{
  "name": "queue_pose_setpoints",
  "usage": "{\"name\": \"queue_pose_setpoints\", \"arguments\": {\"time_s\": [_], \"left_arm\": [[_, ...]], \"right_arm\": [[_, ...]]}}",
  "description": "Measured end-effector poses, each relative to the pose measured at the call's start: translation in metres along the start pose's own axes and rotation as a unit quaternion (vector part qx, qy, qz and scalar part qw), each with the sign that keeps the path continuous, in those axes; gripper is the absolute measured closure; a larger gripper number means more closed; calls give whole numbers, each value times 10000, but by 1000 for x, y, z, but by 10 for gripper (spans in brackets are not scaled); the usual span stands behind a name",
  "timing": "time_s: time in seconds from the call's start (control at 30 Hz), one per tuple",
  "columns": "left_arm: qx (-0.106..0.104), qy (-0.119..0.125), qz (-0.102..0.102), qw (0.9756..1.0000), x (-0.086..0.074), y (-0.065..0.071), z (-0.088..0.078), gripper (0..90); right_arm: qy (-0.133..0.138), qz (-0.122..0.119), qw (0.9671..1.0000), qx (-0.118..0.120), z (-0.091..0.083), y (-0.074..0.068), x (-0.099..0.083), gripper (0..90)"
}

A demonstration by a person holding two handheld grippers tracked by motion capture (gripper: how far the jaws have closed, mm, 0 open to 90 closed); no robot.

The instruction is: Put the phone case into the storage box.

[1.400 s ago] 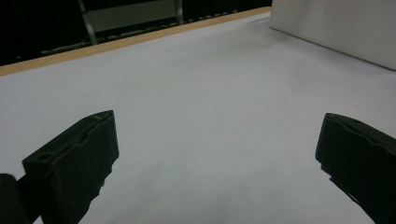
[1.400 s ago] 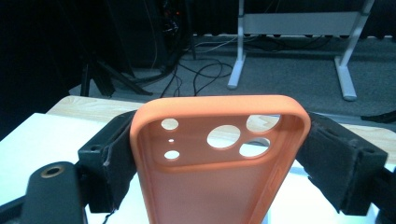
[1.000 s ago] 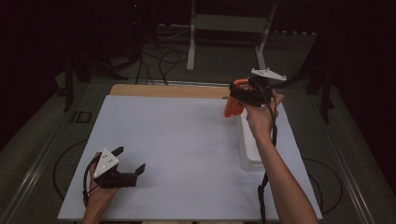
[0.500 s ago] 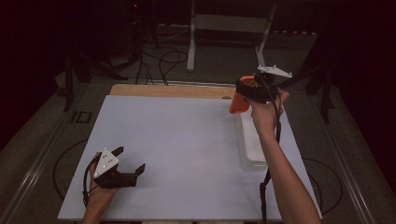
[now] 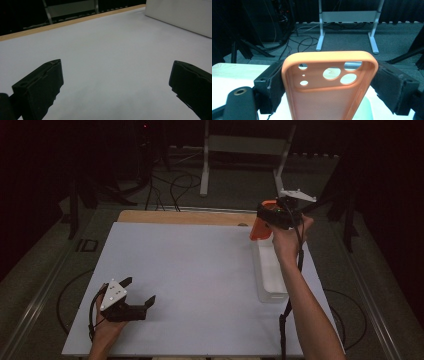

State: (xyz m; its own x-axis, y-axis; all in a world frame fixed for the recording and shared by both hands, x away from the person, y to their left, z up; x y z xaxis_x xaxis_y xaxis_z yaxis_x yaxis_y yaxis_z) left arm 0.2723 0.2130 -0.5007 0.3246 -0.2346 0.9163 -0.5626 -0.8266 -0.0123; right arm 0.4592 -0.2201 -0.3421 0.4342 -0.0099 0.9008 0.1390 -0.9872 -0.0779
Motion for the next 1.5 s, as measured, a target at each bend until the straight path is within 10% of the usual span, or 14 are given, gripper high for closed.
{"name": "queue_pose_setpoints", "arguments": {"time_s": [1.5], "left_arm": [[11,30,-17,10000,0,0,-2,1]], "right_arm": [[-85,164,9980,-597,19,25,-2,168]]}}
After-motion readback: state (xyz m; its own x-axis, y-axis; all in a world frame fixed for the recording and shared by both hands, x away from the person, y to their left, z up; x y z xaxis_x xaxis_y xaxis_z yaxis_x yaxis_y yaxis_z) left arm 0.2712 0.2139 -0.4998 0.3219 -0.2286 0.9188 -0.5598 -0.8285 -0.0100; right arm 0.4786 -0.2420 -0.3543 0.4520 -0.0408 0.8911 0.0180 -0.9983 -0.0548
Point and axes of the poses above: each handheld gripper's, and its own axes: z roughly forward along the jaws, x roughly out of its top, y roughly to its right, the point moved 3 cm from there along z, roughly forward along the jaws, and after that the axes turned 1 degree about x, right-handed, at the moved point
